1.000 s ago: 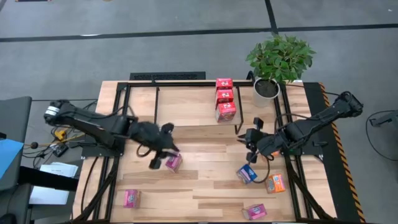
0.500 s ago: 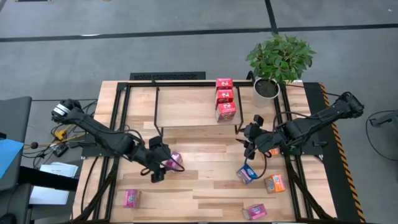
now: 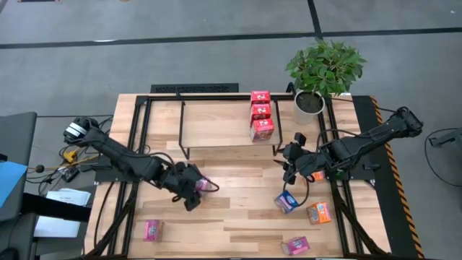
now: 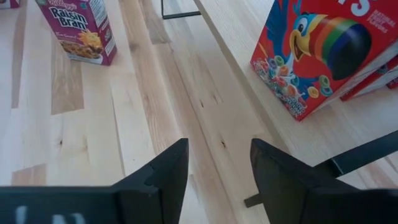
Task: Stack cereal on shelf
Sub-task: Put the top purple cereal box on the shelf
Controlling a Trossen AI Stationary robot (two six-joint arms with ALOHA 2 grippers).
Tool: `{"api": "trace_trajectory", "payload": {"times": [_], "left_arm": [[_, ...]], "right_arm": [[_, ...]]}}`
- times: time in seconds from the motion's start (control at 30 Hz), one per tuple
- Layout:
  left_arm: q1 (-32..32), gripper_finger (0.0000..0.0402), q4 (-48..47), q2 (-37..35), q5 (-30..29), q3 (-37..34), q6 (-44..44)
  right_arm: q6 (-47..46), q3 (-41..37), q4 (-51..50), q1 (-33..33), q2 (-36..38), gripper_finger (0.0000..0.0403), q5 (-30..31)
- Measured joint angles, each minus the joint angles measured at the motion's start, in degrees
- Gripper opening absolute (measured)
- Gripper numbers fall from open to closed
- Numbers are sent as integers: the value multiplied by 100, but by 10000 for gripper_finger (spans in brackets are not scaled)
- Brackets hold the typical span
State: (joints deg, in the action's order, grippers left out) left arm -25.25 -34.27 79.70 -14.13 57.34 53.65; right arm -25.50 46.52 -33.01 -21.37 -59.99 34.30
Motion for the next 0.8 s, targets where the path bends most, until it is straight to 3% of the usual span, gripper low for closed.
{"api": "trace_trajectory", "payload": {"times": [0.33,0.57,0.8], "left_arm": [[434,305,64,158,0,2,62],[548,304,36,562,344,2,100],[551,277,36,531,452,2,304]], "right_arm": [[2,0,-2,1,0,198,-8],[0,0,-107,1,0,187,-7],[0,-2,-109,1,0,173,-7]]}}
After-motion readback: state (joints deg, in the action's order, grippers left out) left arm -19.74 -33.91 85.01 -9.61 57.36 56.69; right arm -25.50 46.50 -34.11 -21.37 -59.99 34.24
